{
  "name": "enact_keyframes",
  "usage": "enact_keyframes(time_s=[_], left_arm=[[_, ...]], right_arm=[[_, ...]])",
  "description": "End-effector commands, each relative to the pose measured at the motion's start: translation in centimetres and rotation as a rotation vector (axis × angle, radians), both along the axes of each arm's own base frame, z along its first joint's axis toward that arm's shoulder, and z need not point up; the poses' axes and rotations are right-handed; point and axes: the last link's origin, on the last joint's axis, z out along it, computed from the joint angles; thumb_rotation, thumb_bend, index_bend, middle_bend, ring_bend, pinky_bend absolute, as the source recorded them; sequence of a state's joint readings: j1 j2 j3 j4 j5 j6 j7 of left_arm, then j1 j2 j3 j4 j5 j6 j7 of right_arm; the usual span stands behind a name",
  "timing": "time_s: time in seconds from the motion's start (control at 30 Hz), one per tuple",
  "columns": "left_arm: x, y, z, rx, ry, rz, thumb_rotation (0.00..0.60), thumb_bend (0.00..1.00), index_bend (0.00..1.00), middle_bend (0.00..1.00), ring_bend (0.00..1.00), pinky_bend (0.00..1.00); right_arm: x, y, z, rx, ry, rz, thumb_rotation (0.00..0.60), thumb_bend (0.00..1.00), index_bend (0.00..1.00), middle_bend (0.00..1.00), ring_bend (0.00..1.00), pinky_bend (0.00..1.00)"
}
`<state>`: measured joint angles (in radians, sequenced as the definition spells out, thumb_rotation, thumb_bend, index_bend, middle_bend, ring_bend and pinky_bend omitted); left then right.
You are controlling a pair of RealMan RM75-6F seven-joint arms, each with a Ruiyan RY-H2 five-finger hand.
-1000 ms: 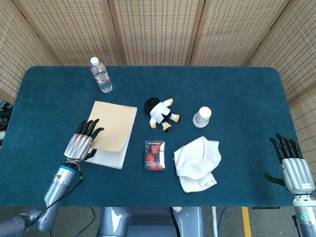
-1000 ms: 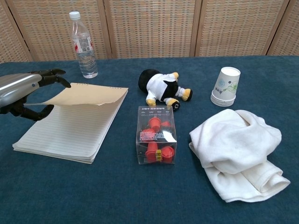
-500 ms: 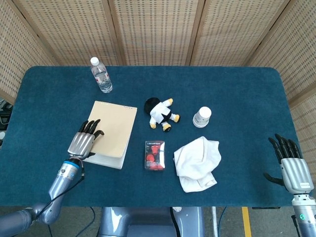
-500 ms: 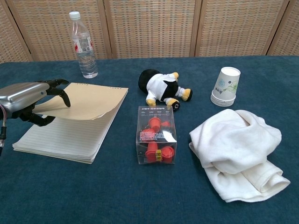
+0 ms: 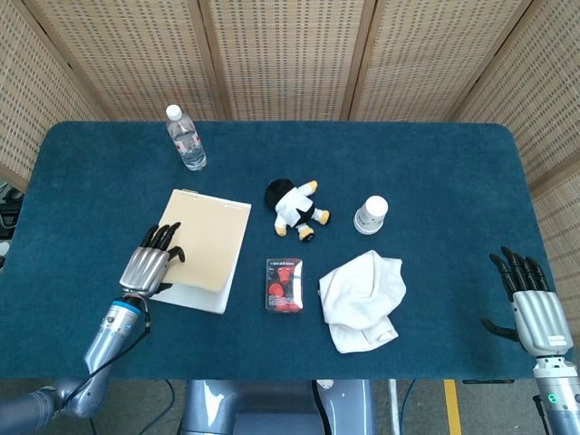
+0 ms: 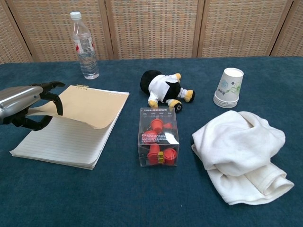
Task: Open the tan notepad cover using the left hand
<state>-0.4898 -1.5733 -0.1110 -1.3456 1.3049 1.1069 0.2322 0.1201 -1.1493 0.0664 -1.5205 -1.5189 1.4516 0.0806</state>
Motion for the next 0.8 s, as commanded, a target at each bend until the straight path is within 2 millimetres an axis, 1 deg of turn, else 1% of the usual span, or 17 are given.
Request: enact_keyframes(time_s=[0.03,0.17,0.3,0.47,0.63,0.67,0.73,0.8], left_arm=[[-0.5,-1.4,0.9,-0.013,-0.021,-0.001,0.600,0.68,0.84,0.00,0.00,0.00],[-1.3,-3.0,2.2,-0.029,-0.033,0.011,0.600,0.71,0.85,0.00,0.00,0.00],[-2.1,-4.8,3.6,-0.073,-0.060,0.048,0.600,0.72,0.85,0.00,0.00,0.00],[-2.4,-6.6,5.1,-0.127,-0.094,0.064,0.600,0.71,0.85,0.00,0.00,0.00],[-2.8,-8.3,6.3,-0.167,-0.078,0.063,0.600,0.71,0.85,0.00,0.00,0.00],[-3.0,-8.7,6.6,-0.178,-0.075,0.066,0.600,0.72,0.85,0.00,0.00,0.00],[-3.2,-10.3,7.2,-0.230,-0.088,0.078,0.600,0.72,0.85,0.00,0.00,0.00],[-3.3,-11.2,7.7,-0.263,-0.087,0.071,0.600,0.72,0.85,0.00,0.00,0.00]], right_arm=[[0.0,0.0,0.0,0.002,-0.001,0.001,0.600,0.00,0.00,0.00,0.00,0.00],[0.1,0.1,-0.1,0.004,-0.002,0.003,0.600,0.00,0.00,0.00,0.00,0.00],[0.2,0.1,-0.2,0.007,-0.003,0.006,0.600,0.00,0.00,0.00,0.00,0.00],[0.3,0.2,-0.3,0.010,-0.002,0.007,0.600,0.00,0.00,0.00,0.00,0.00],[0.3,0.2,-0.4,0.013,0.000,0.007,0.600,0.00,0.00,0.00,0.00,0.00],[0.3,0.2,-0.4,0.012,-0.001,0.007,0.600,0.00,0.00,0.00,0.00,0.00],[0.3,0.1,-0.4,0.012,0.000,0.005,0.600,0.00,0.00,0.00,0.00,0.00],[0.3,0.1,-0.4,0.012,-0.001,0.005,0.600,0.00,0.00,0.00,0.00,0.00]])
